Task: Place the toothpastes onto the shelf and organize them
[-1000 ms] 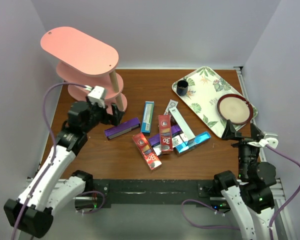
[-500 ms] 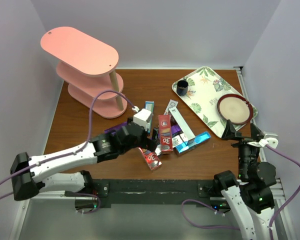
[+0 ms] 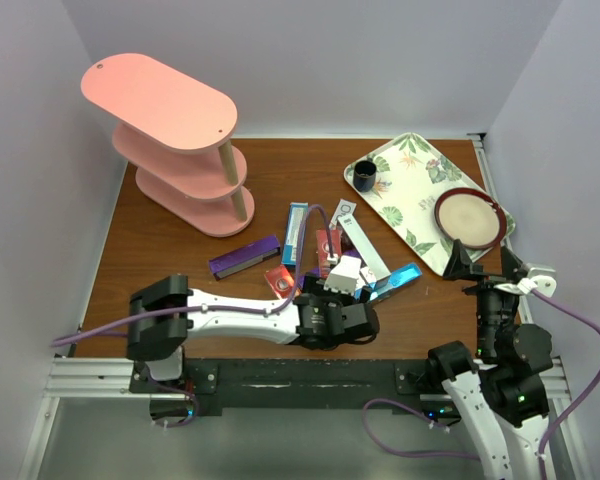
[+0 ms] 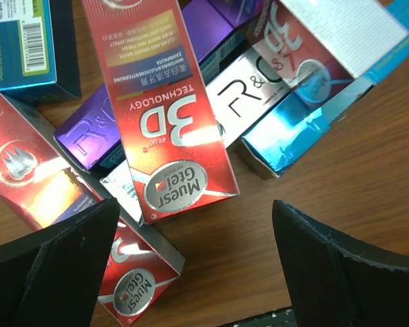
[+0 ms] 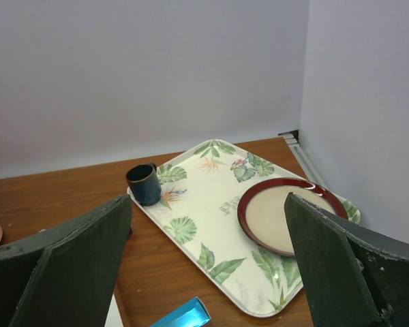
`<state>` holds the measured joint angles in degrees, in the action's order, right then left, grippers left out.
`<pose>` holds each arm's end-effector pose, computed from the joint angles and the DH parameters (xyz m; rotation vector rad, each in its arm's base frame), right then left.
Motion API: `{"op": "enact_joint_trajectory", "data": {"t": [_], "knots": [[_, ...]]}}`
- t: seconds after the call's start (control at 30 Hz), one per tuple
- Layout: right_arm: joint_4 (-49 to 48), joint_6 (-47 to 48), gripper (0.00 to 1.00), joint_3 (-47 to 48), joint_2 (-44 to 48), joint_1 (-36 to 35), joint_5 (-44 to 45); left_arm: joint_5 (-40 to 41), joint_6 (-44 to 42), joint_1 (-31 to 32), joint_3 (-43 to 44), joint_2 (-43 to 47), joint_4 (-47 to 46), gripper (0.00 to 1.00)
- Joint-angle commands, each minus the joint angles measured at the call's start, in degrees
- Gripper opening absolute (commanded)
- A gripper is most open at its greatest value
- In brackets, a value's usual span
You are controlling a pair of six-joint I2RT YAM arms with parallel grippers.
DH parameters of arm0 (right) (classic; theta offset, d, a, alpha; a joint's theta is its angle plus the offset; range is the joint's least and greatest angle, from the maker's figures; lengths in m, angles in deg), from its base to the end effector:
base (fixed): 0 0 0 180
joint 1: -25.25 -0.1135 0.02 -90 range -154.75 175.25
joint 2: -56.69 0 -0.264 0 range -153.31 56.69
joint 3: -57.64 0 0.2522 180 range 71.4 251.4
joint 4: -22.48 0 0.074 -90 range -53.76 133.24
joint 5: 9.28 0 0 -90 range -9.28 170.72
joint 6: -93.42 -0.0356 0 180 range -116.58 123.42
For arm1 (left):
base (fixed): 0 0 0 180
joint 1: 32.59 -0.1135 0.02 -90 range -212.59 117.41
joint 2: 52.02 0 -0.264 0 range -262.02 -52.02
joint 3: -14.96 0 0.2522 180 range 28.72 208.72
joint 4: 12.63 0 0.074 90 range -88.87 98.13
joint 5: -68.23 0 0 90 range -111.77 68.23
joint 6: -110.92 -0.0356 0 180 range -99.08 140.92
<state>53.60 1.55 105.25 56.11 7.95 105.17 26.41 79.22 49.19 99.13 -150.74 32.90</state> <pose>0.0333 -0.0051 0.3299 0.1904 1.3048 0.0088 0.0767 -0.3455 0.2264 0.1885 2.1870 -0.2147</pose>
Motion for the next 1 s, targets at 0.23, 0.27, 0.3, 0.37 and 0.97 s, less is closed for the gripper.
{"op": "enact_joint_trajectory", "data": {"t": [0.23,0.27,0.3,0.37,0.97], "knots": [[-0.67,0.73,0.99,0.17,0.49,-0.01,-0.45,9.91,6.56,0.40,3.06,-5.43,4.62,1.00],[-0.75,0.81,0.99,0.08,0.49,0.07,-0.54,10.00,6.47,0.40,3.15,-5.96,4.36,0.99],[-0.67,0.81,0.99,0.08,0.49,0.16,-0.54,10.09,6.39,0.40,3.15,-6.13,3.40,0.99],[-0.67,0.81,0.99,0.08,0.40,0.07,-0.54,10.18,5.68,0.40,2.89,-6.31,2.43,0.97],[-0.67,1.16,0.99,-0.01,0.49,0.07,-0.37,9.38,4.01,-1.80,1.39,-6.49,-4.26,0.81]]}}
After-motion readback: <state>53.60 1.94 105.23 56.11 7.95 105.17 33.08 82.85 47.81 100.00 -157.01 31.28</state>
